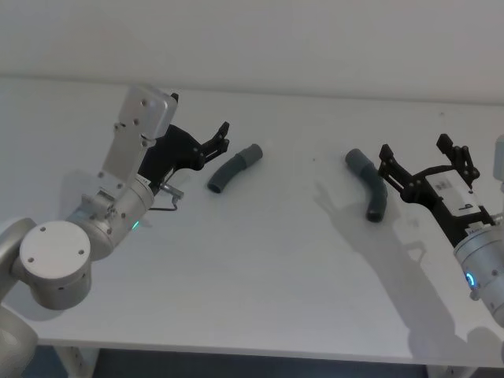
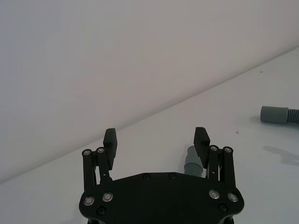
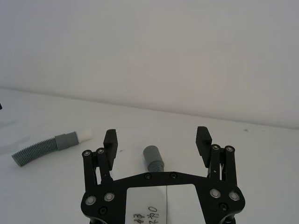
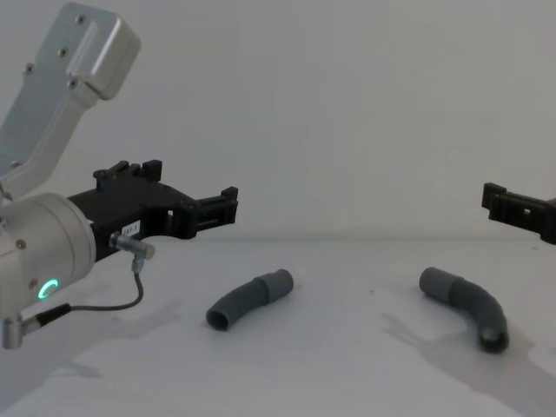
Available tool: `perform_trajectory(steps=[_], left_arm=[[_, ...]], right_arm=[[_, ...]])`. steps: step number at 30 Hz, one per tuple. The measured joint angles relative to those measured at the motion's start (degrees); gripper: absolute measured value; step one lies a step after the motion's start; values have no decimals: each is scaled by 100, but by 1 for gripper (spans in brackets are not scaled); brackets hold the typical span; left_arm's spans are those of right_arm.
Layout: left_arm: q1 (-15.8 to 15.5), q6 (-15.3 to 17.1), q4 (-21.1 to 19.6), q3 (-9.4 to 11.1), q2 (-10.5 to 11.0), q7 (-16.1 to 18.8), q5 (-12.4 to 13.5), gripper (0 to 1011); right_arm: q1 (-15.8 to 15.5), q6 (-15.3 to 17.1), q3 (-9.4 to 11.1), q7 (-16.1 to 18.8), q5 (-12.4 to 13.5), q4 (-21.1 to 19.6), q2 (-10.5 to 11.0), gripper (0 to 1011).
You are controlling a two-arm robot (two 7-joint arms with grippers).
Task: Use both hands to pick up one end of the pipe from the table, align the ends, and insert them.
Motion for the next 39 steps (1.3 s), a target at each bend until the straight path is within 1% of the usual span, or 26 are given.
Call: perform_trajectory(steps=[12,20,21,23,24,26,27,29,30,32,33,34,36,37,38,39], left_arm=[[-17,53,2,4,-2,-41,-7,1000],[-178,469,-4,56,43,-371,-139,1000],[-218,594,-9,70,54,-454,-175,1000],[-262,710,-13,83,66,-531,-208,1000],[-307,833,-16,96,78,-615,-241,1000],[-364,981,-17,113,90,-708,-277,1000],[-414,1115,-17,130,101,-788,-308,1000],[-471,1252,-17,146,111,-868,-339,1000],[-540,1390,-13,169,121,-953,-371,1000],[-605,1554,4,190,126,-1050,-404,1000],[-675,1698,26,214,131,-1136,-432,1000],[-675,1698,26,214,131,-1136,-432,1000],[-844,1988,94,273,132,-1307,-484,1000],[-844,1988,94,273,132,-1307,-484,1000],[-944,2162,148,309,126,-1413,-506,1000],[-990,2231,177,327,121,-1456,-515,1000]], right_arm=[[0,0,0,0,0,0,0,1002],[0,0,0,0,0,0,0,1002],[0,0,0,0,0,0,0,1001],[0,0,0,0,0,0,0,1002],[0,0,0,0,0,0,0,1002],[0,0,0,0,0,0,0,1002],[0,0,0,-1,0,0,0,1002],[0,0,0,0,0,0,0,1002],[0,0,0,0,0,0,0,1002],[0,0,0,0,0,0,0,1002],[0,0,0,-1,0,0,0,1002],[0,0,0,-1,0,0,0,1002],[0,0,0,0,0,0,0,1002],[0,0,0,0,0,0,0,1002],[0,0,0,-1,0,0,0,1002],[0,0,0,0,0,0,0,1002]])
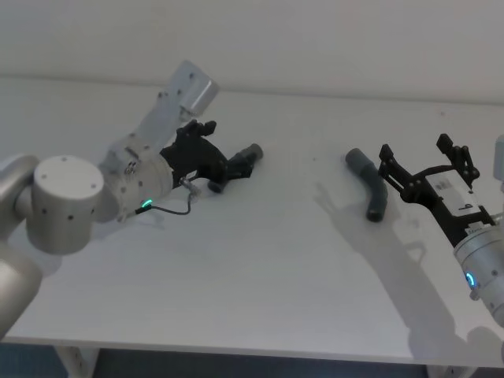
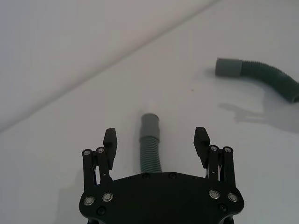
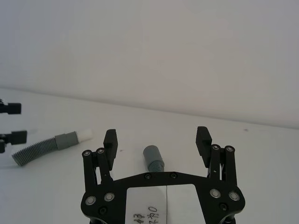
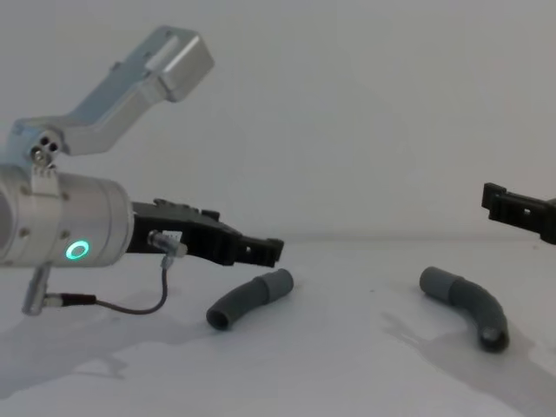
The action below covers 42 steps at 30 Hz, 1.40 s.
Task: Use both hands to pick up one end of the pipe from the table, align the ends, and insert them.
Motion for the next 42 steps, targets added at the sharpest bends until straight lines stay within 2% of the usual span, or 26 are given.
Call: perform_trajectory(steps=[1,7,12,27,42], left_arm=[[-101,162,66,39,-14,-99,-18,1000],[-508,647,406,200,-134,-404,-55,1000],[-755,902,690,306,-256,-555,-56,1000],[-1080,1197,1233,426,-527,-690,2,1000],[-1174,1144,1523,440,-603,-748,109,1000]], right_arm=[[0,0,0,0,0,0,0,1002],[0,0,0,0,0,0,0,1001],[0,0,0,0,0,0,0,1002],[0,0,0,0,0,0,0,1002],[0,0,0,0,0,0,0,1002]])
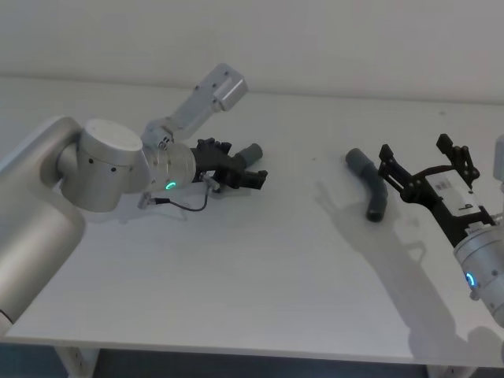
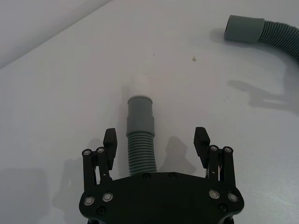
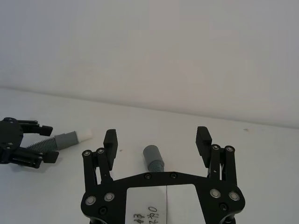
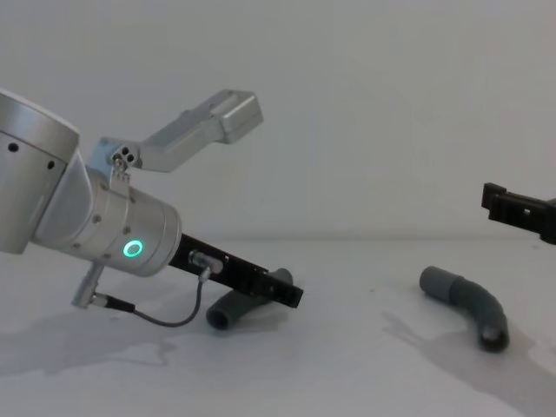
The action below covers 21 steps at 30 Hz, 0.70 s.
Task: Use both hands to pick up one end of the pipe from the table, align the ends, and insert them.
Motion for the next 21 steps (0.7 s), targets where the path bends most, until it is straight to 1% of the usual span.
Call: perform_trajectory(steps=[7,21], left_arm=[[-98,-104,236,28,-50,-127,38,1000],[-320,-151,678,84,-150,-424,68,1000]], right_arm=[[0,0,0,0,0,0,0,1002],[-1,0,0,0,0,0,0,1002]])
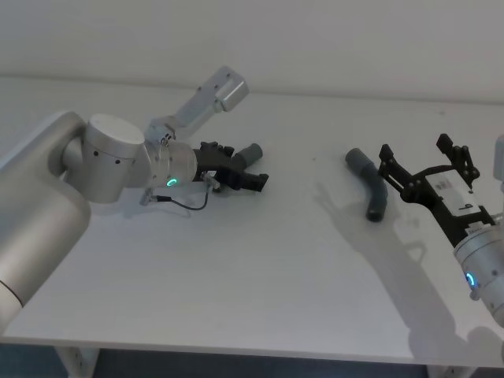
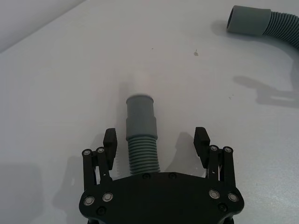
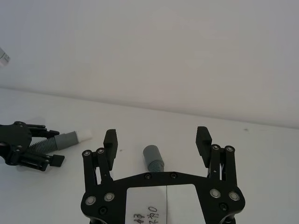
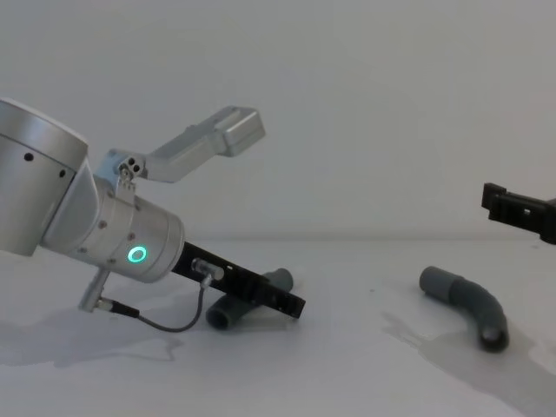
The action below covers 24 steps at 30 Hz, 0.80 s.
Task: Use both hands to pick up one end of the pipe from the table, align the ends, and insert them.
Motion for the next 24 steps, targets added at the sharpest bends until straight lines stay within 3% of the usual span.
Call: perform_trajectory(steps=[8,15,18,24], left_arm=[[-75,-29,143,7,-28,-116,22,988],[-108,-42,200,11,-45,-168,30,859],[-118,-46,219,12,-52,-187,32,738],[-135,-52,250,15,-57,-212,36,591]], right_arm=[[0,0,0,0,0,0,0,1002],[0,0,0,0,0,0,0,1001],[0,0,0,0,-1,0,0,1002],[0,0,0,0,0,0,0,1002]])
